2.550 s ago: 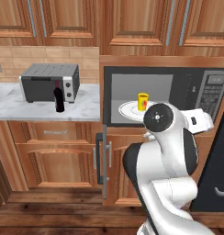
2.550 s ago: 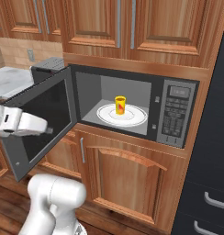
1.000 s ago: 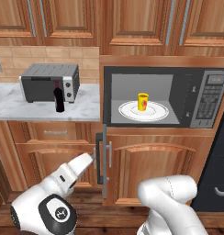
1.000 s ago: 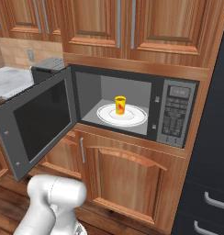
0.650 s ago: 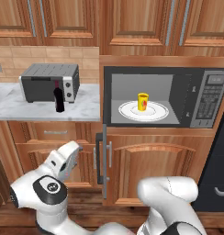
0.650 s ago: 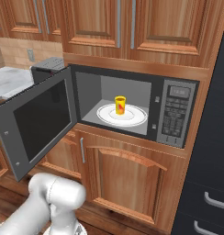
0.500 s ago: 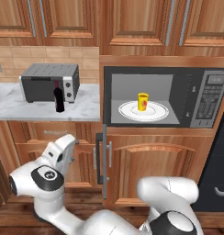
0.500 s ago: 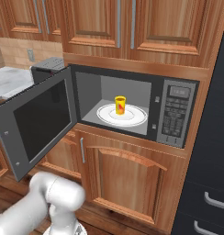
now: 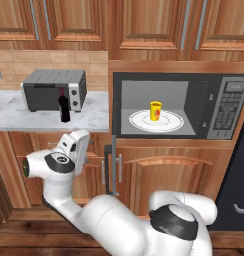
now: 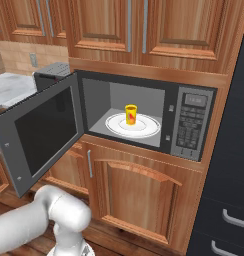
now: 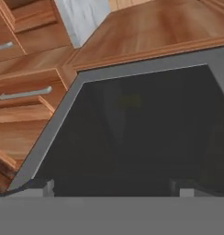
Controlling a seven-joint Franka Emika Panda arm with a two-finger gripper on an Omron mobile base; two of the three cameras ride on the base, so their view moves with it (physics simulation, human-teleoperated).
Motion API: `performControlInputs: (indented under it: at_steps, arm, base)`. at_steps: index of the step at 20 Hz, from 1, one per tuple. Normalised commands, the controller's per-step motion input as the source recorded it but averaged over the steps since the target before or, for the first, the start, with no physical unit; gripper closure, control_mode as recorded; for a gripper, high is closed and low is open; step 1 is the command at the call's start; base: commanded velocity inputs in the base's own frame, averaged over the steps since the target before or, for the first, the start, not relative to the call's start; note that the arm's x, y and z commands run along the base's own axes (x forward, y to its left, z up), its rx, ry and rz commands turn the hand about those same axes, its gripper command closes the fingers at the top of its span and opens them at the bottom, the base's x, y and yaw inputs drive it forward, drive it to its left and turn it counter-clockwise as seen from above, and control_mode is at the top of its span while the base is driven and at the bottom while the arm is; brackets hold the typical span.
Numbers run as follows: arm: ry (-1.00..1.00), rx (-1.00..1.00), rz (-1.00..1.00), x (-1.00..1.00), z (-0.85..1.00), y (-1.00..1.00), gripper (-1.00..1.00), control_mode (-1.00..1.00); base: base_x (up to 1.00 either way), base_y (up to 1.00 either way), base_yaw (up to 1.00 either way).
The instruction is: Place the microwavable item in the microwave. Then, close the microwave door and press the start button.
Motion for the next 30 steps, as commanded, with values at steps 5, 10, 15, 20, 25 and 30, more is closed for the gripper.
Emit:
performControlInputs:
  at_steps: [5,10,15,20,25,30]
  arm:
    - [0.01,0.00,-0.01,0.00,0.00,-0.96,-1.00,-1.00]
    - [0.00,0.04,-0.03,-0.15,0.00,-1.00,-1.00,-1.00]
    - [0.00,0.06,-0.04,0.00,0.04,-1.00,-1.00,-1.00]
    - [0.00,0.07,-0.03,0.00,0.01,-1.00,-1.00,-1.00]
    - [0.00,0.07,-0.01,0.02,0.00,-1.00,-1.00,-1.00]
    - [0.00,0.07,0.00,0.28,0.08,-0.79,-1.00,-1.00]
  base:
    - [0.00,0.00,0.00]
    - [0.00,0.00,0.00]
    - [0.00,0.00,0.00]
    - [0.00,0.00,0.00]
    - [0.00,0.00,0.00]
    - [0.00,0.00,0.00]
